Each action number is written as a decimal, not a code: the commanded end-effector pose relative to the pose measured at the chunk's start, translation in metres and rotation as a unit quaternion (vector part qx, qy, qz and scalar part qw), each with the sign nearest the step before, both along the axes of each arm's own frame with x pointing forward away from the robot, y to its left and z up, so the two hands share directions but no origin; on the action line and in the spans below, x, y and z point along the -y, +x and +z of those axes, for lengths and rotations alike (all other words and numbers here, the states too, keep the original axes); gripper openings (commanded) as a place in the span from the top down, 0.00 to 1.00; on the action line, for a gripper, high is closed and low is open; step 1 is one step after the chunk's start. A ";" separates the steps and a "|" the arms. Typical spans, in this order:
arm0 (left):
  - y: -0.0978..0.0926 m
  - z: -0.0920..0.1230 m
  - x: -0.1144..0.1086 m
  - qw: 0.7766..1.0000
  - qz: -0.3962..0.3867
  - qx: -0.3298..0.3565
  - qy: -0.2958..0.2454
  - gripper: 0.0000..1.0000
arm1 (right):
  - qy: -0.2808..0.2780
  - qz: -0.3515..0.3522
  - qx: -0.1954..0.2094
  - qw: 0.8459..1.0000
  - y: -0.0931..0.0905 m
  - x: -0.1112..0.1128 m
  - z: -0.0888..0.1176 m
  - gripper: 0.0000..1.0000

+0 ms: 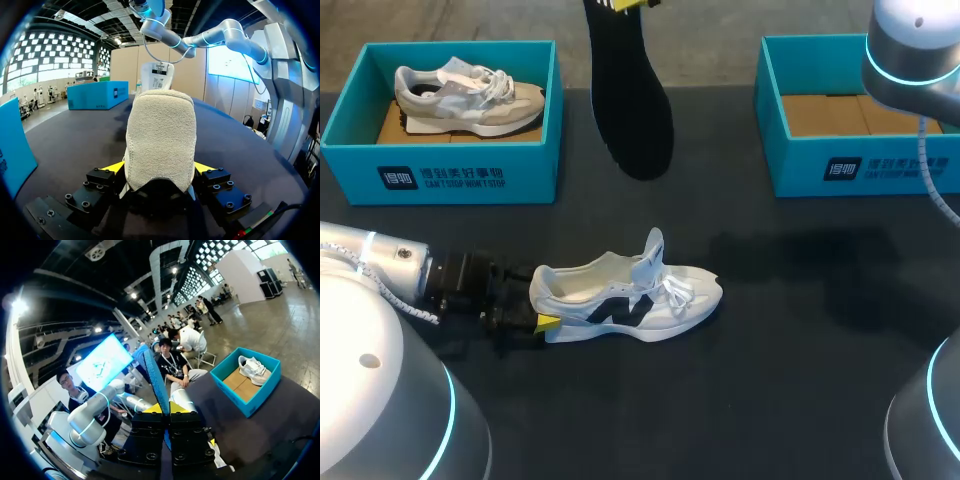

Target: Take the shoe out of the shoebox, open the shoe tongue, remove and reinsert the insole, then place the shoe into the shoebox

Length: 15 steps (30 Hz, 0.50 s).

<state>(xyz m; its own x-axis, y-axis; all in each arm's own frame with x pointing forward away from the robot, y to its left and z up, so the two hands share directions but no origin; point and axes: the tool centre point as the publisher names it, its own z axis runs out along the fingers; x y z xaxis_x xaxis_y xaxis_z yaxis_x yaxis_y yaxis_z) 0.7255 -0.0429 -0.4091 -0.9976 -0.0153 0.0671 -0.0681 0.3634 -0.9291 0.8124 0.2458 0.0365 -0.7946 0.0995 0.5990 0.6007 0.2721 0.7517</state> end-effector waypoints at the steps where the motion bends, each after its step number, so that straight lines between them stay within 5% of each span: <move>1: 0.002 -0.003 0.001 1.000 -0.001 0.000 0.001 1.00 | -0.002 -0.001 0.000 1.000 0.000 -0.001 0.000 1.00; 9: 0.002 -0.003 0.001 1.000 -0.001 0.000 0.001 1.00 | -0.008 0.005 -0.006 1.000 -0.005 0.003 -0.001 1.00; 15: 0.002 -0.003 0.001 1.000 -0.001 0.000 0.001 1.00 | -0.016 -0.010 -0.040 0.999 -0.025 0.031 -0.003 1.00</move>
